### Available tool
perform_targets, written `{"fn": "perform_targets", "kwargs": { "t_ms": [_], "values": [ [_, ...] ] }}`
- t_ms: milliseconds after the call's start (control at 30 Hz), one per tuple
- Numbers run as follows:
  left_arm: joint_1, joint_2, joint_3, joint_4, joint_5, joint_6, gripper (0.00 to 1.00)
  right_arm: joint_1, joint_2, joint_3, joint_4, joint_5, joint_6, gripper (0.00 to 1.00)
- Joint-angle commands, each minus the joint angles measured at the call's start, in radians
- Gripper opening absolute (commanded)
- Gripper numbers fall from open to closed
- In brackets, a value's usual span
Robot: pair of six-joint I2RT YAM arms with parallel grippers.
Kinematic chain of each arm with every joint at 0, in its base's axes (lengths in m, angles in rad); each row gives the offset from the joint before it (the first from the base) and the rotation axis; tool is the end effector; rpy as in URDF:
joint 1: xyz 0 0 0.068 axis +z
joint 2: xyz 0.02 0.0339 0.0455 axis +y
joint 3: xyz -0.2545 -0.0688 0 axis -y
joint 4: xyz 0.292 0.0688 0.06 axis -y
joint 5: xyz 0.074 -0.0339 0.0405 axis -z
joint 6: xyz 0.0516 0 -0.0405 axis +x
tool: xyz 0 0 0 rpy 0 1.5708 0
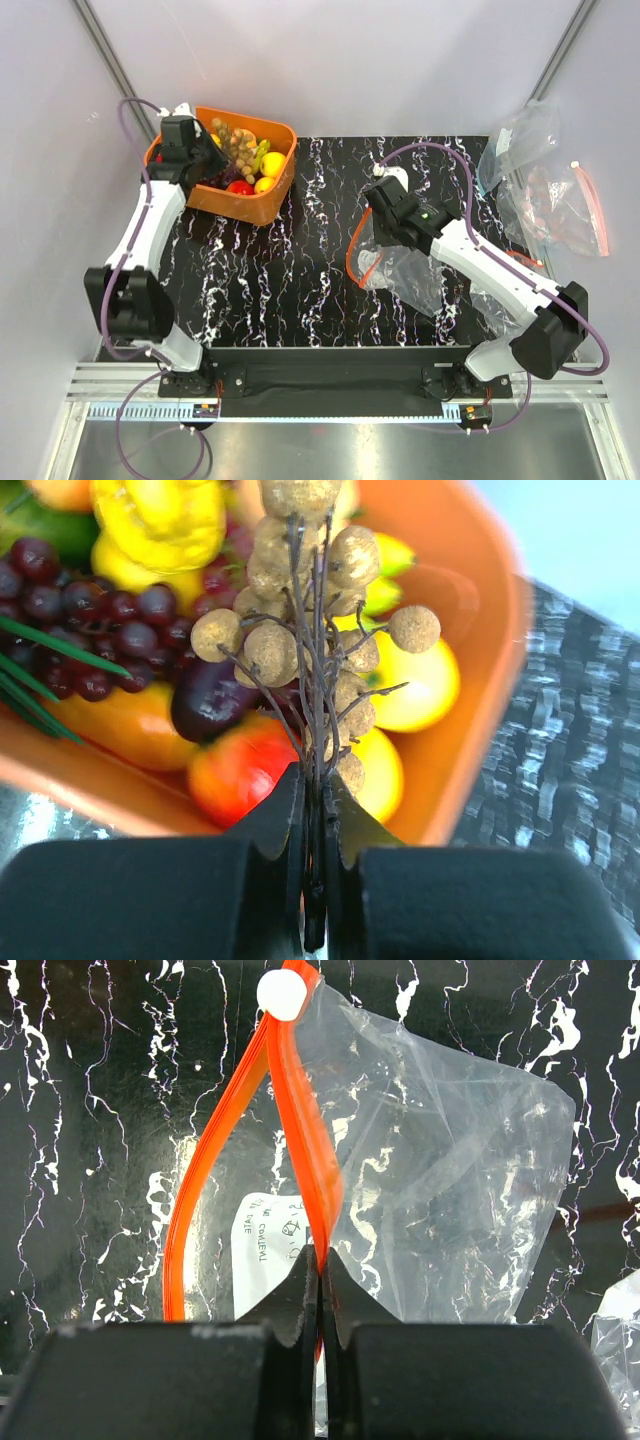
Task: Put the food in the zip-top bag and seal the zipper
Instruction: Pick up the fake fruit from the bin, then place the fake fruit in the zipper food storage bag.
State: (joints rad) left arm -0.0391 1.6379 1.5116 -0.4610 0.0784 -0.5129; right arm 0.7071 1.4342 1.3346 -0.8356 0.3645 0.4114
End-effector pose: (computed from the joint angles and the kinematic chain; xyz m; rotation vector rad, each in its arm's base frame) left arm 0.4382 -0.0212 0.3207 -0.4678 2.1331 -0.4011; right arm 0.2814 0.2163 0.2980 -0.2112 2.4129 0.0443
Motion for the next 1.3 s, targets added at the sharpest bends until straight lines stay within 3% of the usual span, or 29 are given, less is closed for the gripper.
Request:
{"fn": "perform_targets", "kwargs": {
  "t_ms": [0, 300, 433, 767, 900, 1267],
  "values": [
    [-0.004, -0.168, -0.039, 0.14, 0.106, -0.009, 0.0, 0.005, -0.037, 0.006, 0.012, 0.007, -0.011, 0.0],
    [-0.071, -0.381, -0.186, 0.234, 0.29, -0.093, 0.0, 0.003, -0.063, -0.008, 0.07, -0.018, -0.051, 0.0],
    [-0.179, -0.438, -0.249, 0.298, 0.302, -0.108, 0.0, 0.005, -0.083, -0.021, 0.089, -0.029, -0.046, 0.0],
    [-0.465, -0.464, -0.431, 0.458, 0.213, -0.117, 0.0, 0.005, -0.116, -0.037, 0.092, -0.044, -0.01, 0.0],
    [-0.577, -0.492, -0.58, 0.658, 0.134, -0.162, 0.0, 0.005, -0.115, -0.034, 0.093, -0.048, 0.021, 0.0],
    [-0.708, -0.567, -0.774, 0.857, -0.069, -0.139, 0.0, 0.005, -0.103, -0.037, 0.102, -0.067, 0.046, 0.0]
  ]
}}
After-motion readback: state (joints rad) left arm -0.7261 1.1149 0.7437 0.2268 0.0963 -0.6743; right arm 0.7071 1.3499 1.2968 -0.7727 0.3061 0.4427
